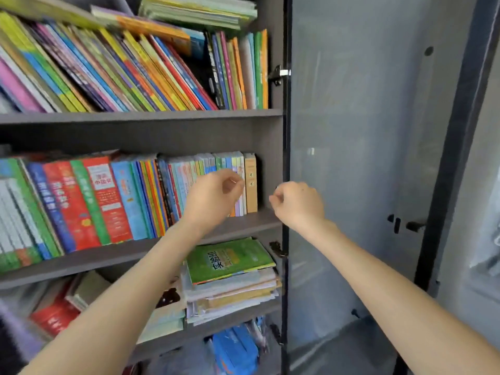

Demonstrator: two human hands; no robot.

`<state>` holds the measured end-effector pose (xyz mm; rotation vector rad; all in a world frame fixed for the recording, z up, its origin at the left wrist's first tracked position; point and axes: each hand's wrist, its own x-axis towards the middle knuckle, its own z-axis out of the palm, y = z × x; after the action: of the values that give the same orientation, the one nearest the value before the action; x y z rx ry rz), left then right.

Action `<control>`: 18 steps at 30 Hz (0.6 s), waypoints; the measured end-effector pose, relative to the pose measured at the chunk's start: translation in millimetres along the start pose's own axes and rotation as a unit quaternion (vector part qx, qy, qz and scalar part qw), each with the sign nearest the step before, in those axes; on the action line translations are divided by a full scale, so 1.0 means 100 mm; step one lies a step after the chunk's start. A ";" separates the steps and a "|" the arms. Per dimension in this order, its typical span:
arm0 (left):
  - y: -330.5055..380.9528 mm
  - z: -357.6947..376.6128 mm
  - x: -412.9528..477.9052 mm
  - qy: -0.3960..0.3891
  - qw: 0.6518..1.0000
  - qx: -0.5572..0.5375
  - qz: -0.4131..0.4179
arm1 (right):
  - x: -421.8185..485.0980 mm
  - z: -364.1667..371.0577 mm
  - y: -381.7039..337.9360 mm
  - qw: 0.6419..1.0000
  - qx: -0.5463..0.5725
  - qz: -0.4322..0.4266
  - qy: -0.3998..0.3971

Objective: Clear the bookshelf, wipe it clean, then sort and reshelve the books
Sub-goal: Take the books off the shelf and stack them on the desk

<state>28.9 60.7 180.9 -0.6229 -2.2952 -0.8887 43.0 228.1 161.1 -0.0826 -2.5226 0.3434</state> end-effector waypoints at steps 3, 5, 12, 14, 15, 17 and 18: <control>-0.23 -0.49 0.18 0.051 0.998 0.038 0.001 | 0.34 -0.06 -0.43 0.998 0.032 -0.048 0.031; -0.34 -0.75 0.29 0.072 0.995 0.066 0.018 | 0.54 -0.12 -0.67 0.995 0.052 -0.072 0.053; -0.76 -1.54 0.71 0.128 0.982 0.128 0.056 | 1.19 -0.31 -1.37 0.976 0.085 -0.113 0.163; -0.91 -1.72 0.82 0.142 0.978 0.139 0.069 | 1.36 -0.31 -1.52 0.969 0.088 -0.111 0.203; -0.98 -1.80 0.89 0.148 0.975 0.146 0.075 | 1.45 -0.31 -1.58 0.964 0.093 -0.112 0.224; -1.10 -1.95 1.05 0.161 0.970 0.160 0.089 | 1.61 -0.32 -1.71 0.953 0.105 -0.113 0.262; -1.15 -2.02 1.14 0.169 0.966 0.168 0.097 | 1.69 -0.34 -1.77 0.947 0.106 -0.113 0.280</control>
<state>-50.3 -137.2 328.2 -0.4909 -1.9738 -0.4551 -74.9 87.8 326.6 0.1702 -1.8971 0.4263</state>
